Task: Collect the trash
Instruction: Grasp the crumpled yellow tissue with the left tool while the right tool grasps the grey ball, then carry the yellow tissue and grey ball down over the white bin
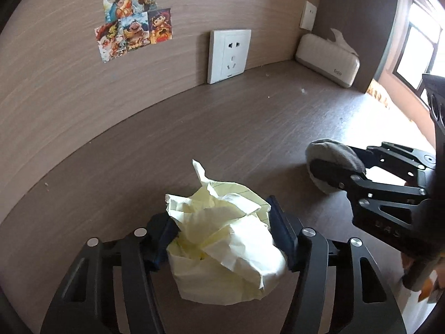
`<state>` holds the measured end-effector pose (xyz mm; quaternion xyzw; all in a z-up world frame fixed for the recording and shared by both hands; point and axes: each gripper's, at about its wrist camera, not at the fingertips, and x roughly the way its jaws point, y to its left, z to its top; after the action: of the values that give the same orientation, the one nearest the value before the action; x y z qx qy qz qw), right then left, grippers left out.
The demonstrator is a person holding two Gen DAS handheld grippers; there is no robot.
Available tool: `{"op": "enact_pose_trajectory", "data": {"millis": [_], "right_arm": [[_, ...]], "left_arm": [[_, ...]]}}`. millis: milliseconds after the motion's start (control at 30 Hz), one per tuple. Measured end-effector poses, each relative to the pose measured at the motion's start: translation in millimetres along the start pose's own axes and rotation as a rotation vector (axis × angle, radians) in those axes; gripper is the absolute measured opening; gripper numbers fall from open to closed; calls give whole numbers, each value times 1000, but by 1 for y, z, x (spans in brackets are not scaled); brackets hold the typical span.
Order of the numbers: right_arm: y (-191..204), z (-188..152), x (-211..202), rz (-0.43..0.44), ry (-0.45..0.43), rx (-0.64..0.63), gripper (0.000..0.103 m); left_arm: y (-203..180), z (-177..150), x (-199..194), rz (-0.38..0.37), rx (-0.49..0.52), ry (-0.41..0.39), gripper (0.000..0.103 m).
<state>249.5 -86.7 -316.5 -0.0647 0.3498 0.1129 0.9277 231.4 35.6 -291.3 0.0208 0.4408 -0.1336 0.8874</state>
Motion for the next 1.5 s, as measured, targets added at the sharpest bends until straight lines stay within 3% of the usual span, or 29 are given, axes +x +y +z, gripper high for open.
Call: {"op": "enact_pose_trajectory", "data": {"millis": [167, 467, 633, 867, 1500], "right_arm": [[-2, 4, -24, 19, -35, 33, 32], [-12, 4, -108, -15, -142, 53, 32], [-29, -5, -154, -74, -181, 74, 32], [-62, -32, -207, -175, -227, 116, 32], [-162, -119, -296, -367, -209, 288, 32]], "left_arm": [[1, 5, -25, -5, 2, -32, 58], [-25, 24, -82, -43, 49, -115, 58], [-63, 37, -99, -92, 110, -146, 58], [-119, 46, -115, -234, 160, -168, 58], [-288, 40, -99, -443, 350, -86, 58]]}}
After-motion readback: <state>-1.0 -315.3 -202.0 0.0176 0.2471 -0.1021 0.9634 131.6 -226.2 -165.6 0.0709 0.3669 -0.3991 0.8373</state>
